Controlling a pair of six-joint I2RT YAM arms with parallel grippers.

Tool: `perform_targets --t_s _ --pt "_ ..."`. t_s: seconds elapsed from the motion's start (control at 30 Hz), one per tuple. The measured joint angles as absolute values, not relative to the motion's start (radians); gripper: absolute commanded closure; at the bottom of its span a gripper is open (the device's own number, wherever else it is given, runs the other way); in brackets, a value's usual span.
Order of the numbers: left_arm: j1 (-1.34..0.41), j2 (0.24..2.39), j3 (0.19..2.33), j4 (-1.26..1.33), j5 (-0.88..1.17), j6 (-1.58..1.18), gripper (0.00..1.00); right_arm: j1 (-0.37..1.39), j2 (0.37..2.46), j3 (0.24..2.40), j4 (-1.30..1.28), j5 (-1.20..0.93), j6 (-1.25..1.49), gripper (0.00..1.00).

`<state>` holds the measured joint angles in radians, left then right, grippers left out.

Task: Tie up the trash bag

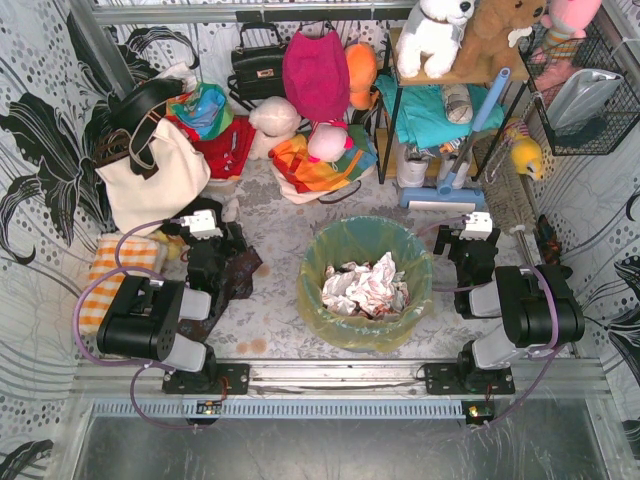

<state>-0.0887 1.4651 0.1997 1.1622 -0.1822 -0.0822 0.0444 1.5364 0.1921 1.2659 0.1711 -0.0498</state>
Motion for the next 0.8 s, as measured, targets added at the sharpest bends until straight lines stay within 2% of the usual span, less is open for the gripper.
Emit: perform_targets --t_s 0.3,0.4,0.53,0.8 --pt "-0.089 1.464 0.2 1.159 -0.183 -0.082 0.02 0.044 1.531 0.188 1.271 0.181 -0.05 0.03" --pt "-0.093 1.426 0.207 1.095 -0.199 -0.082 0.02 0.044 1.46 0.183 1.218 0.195 -0.05 0.03" --pt "-0.098 1.288 0.279 0.909 -0.264 -0.106 0.02 0.044 1.275 0.197 1.073 0.206 -0.05 0.03" --pt "-0.098 1.034 0.472 0.49 -0.38 -0.278 0.02 0.044 0.941 0.379 0.58 0.218 -0.022 0.03"
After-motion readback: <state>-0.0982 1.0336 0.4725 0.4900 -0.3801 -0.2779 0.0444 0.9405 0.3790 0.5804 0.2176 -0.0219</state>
